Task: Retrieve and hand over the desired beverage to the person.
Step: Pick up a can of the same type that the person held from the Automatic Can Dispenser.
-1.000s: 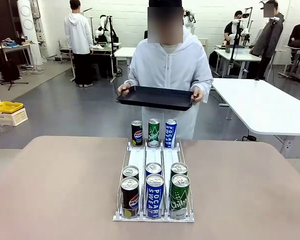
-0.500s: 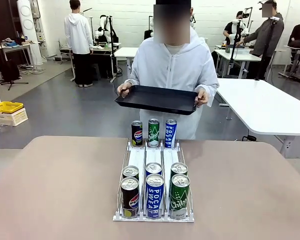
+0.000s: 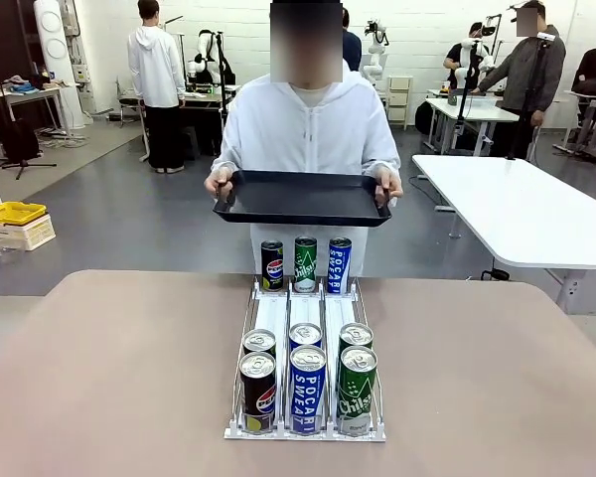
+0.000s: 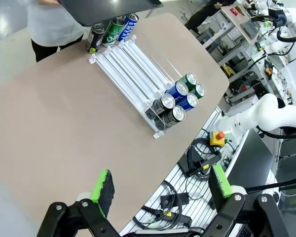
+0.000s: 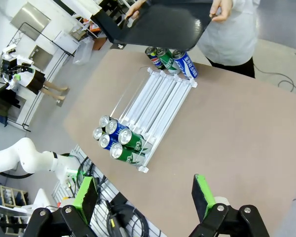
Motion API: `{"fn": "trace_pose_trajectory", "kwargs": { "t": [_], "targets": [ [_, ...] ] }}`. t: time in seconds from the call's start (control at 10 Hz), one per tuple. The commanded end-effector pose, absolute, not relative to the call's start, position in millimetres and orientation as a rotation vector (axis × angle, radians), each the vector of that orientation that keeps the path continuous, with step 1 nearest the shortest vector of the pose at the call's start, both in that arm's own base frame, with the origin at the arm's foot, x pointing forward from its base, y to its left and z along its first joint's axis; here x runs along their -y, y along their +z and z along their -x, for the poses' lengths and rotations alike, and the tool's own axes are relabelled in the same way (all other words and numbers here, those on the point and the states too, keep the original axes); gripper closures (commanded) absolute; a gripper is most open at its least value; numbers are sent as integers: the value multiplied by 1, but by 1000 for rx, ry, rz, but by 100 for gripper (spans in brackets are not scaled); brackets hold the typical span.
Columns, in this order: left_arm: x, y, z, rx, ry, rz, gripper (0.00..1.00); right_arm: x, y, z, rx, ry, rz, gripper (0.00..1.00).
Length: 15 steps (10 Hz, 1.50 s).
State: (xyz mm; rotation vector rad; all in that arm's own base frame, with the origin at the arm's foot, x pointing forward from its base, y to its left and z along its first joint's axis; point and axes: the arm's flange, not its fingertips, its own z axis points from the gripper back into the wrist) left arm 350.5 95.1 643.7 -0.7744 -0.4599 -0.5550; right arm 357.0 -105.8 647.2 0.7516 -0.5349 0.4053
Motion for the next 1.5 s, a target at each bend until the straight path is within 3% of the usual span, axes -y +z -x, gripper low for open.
{"fn": "trace_pose_trajectory", "kwargs": {
  "t": [0.0, 1.4],
  "targets": [
    [-97, 646, -352, 473, -580, 787, 0, 106, 648, -360, 547, 421, -774, 0],
    [-97, 646, -352, 473, -580, 787, 0, 106, 648, -360, 547, 421, -774, 0]
  ]
}}
